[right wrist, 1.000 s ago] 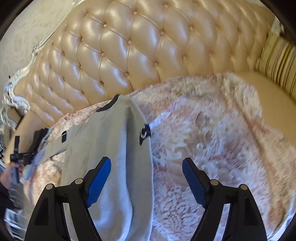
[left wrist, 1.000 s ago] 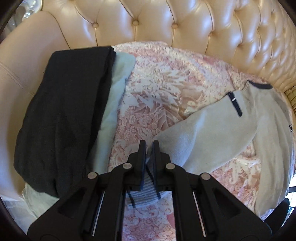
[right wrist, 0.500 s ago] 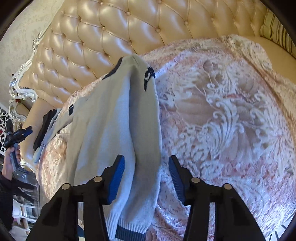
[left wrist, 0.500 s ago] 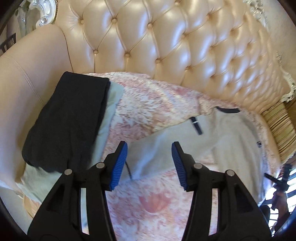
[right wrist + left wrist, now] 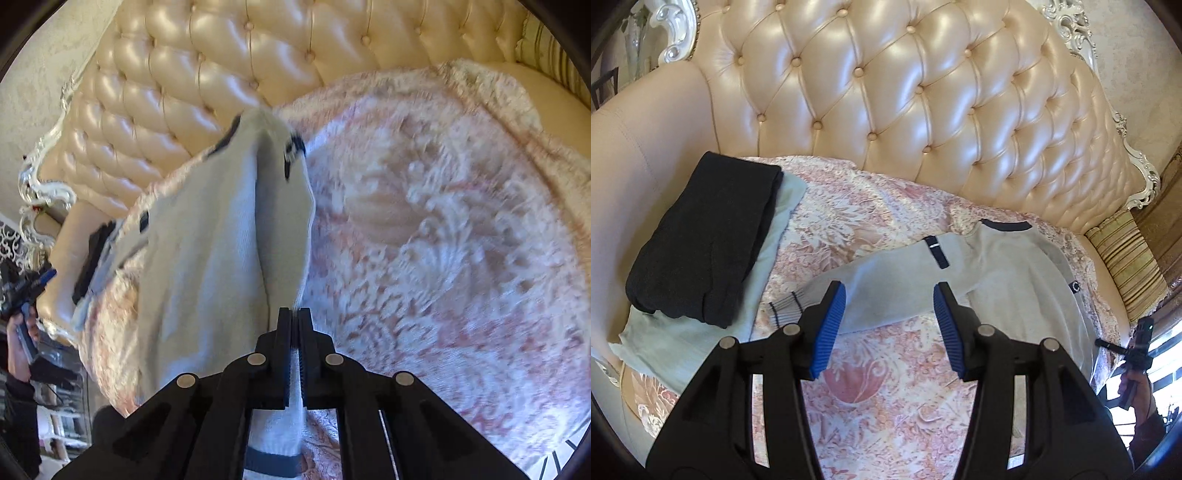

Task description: Fold clothes

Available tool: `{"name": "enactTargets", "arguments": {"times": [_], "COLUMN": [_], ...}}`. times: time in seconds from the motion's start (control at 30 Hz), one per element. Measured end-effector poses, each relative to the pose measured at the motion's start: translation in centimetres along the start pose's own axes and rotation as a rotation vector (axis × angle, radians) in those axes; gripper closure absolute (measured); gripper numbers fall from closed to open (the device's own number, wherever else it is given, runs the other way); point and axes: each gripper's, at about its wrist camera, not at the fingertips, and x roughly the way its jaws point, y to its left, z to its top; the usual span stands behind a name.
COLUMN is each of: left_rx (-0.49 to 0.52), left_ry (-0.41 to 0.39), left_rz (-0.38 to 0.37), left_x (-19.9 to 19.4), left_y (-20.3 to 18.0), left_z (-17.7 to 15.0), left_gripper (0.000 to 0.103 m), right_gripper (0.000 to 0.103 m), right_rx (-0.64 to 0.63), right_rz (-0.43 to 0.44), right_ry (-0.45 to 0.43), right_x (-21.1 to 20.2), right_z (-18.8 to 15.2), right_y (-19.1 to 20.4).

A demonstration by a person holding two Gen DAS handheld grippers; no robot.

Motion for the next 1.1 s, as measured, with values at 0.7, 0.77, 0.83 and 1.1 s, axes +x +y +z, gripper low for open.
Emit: {"name": "enactTargets", "arguments": {"times": [0.7,0.77,0.83,1.1], "left_rx": [0.087,0.074,0.052,-0.096], "left_ry": [0.072,0.075,0.073,0.069], "left_rz": [-0.086,-0.072,-0.051,0.040], "left_x": [5.4,6.4,7.0,9.5], "left_y": [-8.2,-8.0,-7.3,-2.0], "left_z": [0.6,0.5,0.3,-0.4], "left_gripper": [0.050,0.050,0.050,0.050], "right_gripper": [0.100,0.100,0.100,0.040], "right_rx": [-0.083,-0.065,-0.042,-0.005], "right_rz": [-0.298,-0.311,-0.305,-0.374], "right_ry": [0.013,0.043,0.055,0.000], "right_x": [-3.9,-2.2,-1.2,-2.4], "right_z": [15.5,14.9,14.4,13.0], "right_y": [-7.2,-8.7,-10.2,-12.5]}}
